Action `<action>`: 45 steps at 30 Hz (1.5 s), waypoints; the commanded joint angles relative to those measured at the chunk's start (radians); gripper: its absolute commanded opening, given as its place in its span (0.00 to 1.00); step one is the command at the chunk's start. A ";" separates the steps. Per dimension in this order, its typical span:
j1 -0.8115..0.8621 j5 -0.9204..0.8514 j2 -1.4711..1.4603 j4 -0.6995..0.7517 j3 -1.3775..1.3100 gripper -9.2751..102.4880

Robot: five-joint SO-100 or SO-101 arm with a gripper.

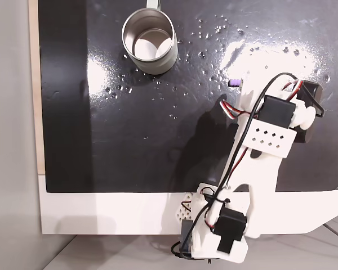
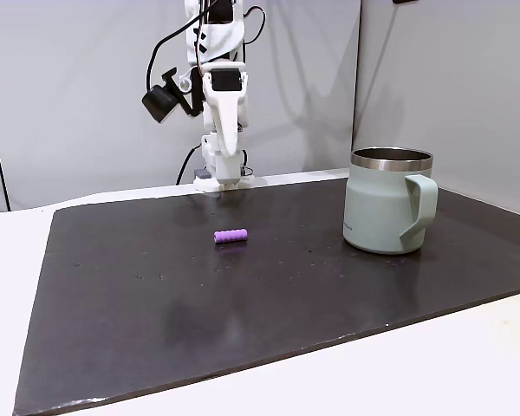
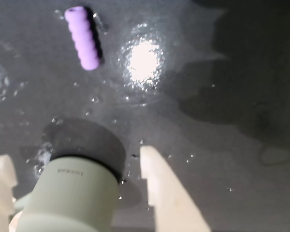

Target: Grasp a pengrip and put it in the cup.

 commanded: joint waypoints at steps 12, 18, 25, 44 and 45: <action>0.028 0.035 -0.391 0.031 -0.313 0.32; 0.018 0.043 -0.495 0.038 -0.390 0.32; 0.021 0.051 -0.592 0.038 -0.457 0.31; 0.025 0.075 -0.758 0.051 -0.597 0.14; 0.025 0.075 -0.758 0.051 -0.597 0.12</action>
